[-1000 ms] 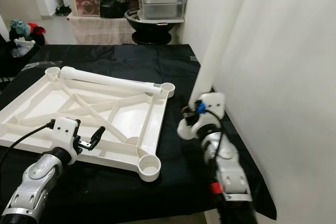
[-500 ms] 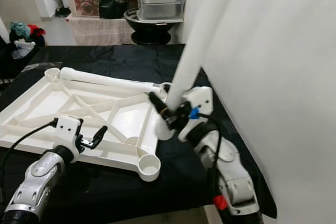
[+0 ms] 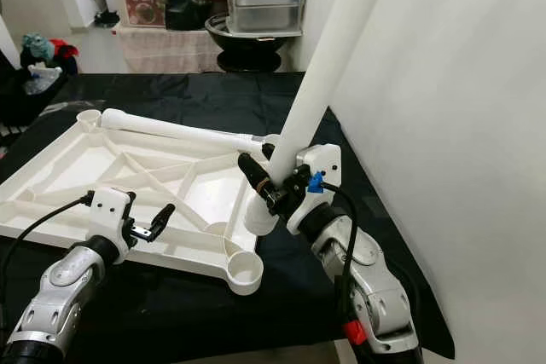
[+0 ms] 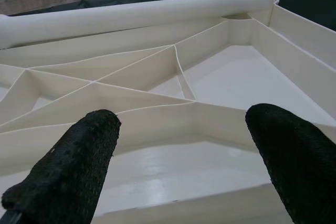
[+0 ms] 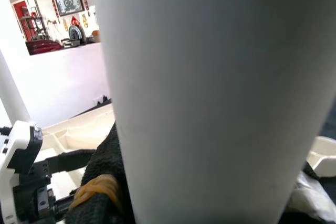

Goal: Building children table

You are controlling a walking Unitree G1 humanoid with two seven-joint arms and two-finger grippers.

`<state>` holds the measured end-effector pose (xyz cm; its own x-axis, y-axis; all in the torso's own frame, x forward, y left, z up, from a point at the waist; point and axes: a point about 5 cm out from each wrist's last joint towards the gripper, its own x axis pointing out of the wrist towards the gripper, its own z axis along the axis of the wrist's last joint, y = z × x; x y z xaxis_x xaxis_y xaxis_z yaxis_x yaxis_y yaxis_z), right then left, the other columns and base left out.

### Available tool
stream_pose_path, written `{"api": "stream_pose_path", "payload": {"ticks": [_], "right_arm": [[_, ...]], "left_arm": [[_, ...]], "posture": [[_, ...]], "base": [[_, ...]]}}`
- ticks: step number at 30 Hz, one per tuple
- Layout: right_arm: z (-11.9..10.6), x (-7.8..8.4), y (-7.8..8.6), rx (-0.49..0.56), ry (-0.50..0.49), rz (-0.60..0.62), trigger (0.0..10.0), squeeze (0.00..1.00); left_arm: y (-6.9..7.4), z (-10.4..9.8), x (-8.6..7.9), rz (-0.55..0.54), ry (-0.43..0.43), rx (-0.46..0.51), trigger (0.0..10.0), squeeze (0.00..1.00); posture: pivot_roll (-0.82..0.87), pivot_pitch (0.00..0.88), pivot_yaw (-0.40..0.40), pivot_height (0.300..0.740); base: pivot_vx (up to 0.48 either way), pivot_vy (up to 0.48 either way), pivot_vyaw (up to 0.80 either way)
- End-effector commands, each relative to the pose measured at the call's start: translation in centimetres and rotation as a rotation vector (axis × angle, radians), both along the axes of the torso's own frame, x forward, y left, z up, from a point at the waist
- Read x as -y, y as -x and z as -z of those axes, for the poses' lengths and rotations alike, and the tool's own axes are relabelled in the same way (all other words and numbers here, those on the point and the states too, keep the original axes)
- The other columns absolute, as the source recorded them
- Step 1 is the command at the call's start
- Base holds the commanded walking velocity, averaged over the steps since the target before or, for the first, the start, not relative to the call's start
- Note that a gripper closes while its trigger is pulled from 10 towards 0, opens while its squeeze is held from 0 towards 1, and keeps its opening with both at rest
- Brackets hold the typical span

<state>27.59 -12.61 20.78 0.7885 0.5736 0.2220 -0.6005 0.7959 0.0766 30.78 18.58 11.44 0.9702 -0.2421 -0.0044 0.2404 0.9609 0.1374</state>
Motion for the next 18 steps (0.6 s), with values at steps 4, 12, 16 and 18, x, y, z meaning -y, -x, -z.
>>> {"api": "stream_pose_path", "payload": {"ticks": [4, 12, 16, 18], "right_arm": [[-0.2, -0.2, 0.6, 0.011, -0.007, -0.029, 10.0, 0.0], [-5.0, -1.7, 2.6, 0.096, -0.338, -0.328, 10.0, 0.0], [-6.5, -3.0, 4.0, 0.164, -0.344, -0.502, 10.0, 0.0], [-6.5, -3.0, 4.0, 0.164, -0.344, -0.502, 10.0, 0.0]], "left_arm": [[0.1, 0.3, 0.0, 0.005, 0.01, -0.019, 10.0, 0.0], [0.1, 0.4, 0.1, 0.012, 0.014, -0.026, 10.0, 0.0], [0.2, 0.5, 0.3, 0.021, 0.017, -0.029, 10.0, 0.0], [0.2, 0.5, 0.3, 0.021, 0.017, -0.029, 10.0, 0.0]], "posture": [[0.05, 0.0, -0.018, 0.74], [0.05, 0.0, -0.018, 0.74], [0.06, 0.0, -0.02, 0.74], [0.06, 0.0, -0.02, 0.74]], "base": [[0.0, 0.0, 0.0], [0.0, 0.0, 0.0], [0.0, 0.0, 0.0], [0.0, 0.0, 0.0]]}}
